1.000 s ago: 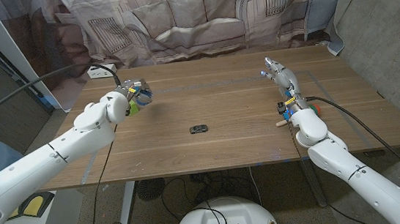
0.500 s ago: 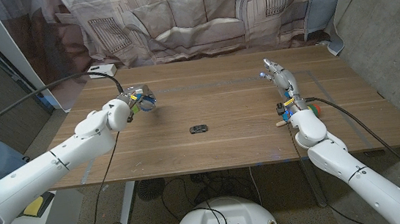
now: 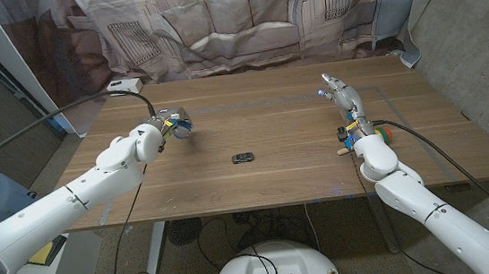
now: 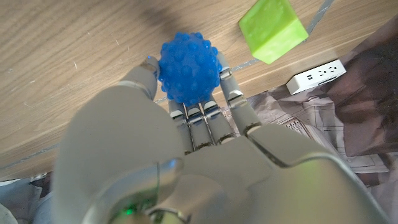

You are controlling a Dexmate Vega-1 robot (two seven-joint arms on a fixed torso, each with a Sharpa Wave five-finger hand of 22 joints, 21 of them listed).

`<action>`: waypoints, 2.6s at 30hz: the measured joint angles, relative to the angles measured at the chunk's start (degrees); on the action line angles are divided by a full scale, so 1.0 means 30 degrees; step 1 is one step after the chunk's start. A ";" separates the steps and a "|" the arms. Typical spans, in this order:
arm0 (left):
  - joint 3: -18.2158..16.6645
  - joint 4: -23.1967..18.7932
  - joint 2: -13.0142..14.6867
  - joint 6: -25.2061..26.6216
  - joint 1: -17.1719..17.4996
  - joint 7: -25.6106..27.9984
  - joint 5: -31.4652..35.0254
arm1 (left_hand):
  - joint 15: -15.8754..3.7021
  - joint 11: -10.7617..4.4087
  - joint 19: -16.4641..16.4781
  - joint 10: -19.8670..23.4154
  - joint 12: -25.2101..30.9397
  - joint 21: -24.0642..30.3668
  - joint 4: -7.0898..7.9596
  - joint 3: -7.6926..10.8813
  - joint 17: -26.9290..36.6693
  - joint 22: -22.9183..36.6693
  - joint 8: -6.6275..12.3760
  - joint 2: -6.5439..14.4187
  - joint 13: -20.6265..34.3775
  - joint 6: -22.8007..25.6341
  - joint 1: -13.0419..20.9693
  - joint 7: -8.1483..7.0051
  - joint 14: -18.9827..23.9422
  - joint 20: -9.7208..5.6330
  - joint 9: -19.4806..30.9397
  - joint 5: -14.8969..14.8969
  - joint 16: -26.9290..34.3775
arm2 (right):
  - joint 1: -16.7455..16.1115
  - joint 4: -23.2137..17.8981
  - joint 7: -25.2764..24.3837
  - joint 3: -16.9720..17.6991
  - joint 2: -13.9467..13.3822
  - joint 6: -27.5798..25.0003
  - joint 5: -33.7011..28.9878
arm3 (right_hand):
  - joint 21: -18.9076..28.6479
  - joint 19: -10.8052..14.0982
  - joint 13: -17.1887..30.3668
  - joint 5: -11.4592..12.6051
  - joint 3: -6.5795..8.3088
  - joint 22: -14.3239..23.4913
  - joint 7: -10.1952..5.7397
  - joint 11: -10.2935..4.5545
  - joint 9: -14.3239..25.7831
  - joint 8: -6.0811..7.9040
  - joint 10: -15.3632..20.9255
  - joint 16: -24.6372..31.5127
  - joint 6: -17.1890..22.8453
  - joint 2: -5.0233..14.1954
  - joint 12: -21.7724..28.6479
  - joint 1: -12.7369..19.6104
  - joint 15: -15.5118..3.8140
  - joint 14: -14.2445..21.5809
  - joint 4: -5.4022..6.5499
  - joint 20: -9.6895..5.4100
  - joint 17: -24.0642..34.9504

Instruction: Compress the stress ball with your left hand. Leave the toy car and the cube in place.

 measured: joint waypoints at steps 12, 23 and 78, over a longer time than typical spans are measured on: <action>0.0035 0.0367 -0.0363 -0.0520 0.0468 0.0672 0.0526 | -0.0066 -0.0059 -0.0163 -0.0057 0.0000 -0.0205 -0.0139 -0.0019 -0.0091 0.0003 0.0001 -0.0001 -0.0091 0.0001 0.0001 0.0000 -0.0082 0.0031 -0.0089 0.0000 0.0000 | 0.0072 -0.0130 -0.0141 -0.0022 -0.0100 -0.0299 -0.0143 | 0.0002 0.0000 0.0001 0.0000 0.0000 0.0001 0.0000 0.0000 0.0000 0.0000 0.0000 0.0000 0.0000 0.0000 0.0000 0.0000 0.0000 0.0000 0.0000 -0.0001 -0.0001; 0.0062 0.0683 -0.0670 -0.0841 0.0915 0.1237 0.0757 | -0.0028 -0.0058 -0.0369 -0.0056 0.0000 -0.0359 -0.0217 -0.0097 -0.0089 0.0004 0.0002 -0.0002 -0.0108 0.0002 0.0002 0.0000 -0.0180 0.0026 -0.0089 0.0000 -0.0001 | 0.0031 -0.0384 -0.0269 -0.0032 -0.0241 -0.0551 -0.0267 | 0.0002 0.0000 0.0000 0.0000 0.0000 0.0001 0.0000 0.0000 0.0000 0.0000 0.0000 0.0000 0.0000 0.0000 0.0000 0.0000 0.0000 0.0000 0.0000 0.0000 -0.0001; 0.0775 0.1502 -0.0985 -0.2024 0.0055 -0.0674 0.1895 | 0.1697 0.0961 -0.4097 -0.5120 -0.0222 -0.3078 0.0340 -0.1825 -0.0337 0.0047 -0.0438 -0.0740 -0.0863 -0.5885 -0.3635 -0.0147 -0.5639 0.1635 -0.0751 -0.1119 -0.0353 | -0.0053 -0.0775 -0.0227 -0.0200 -0.0499 -0.1268 -0.0092 | -0.0071 0.0000 0.0000 0.0000 0.0000 0.0041 -0.0071 0.0000 0.0000 0.0000 -0.0001 0.0000 0.0071 0.0000 0.0000 0.0000 0.0000 0.0000 0.0001 -0.0001 0.0092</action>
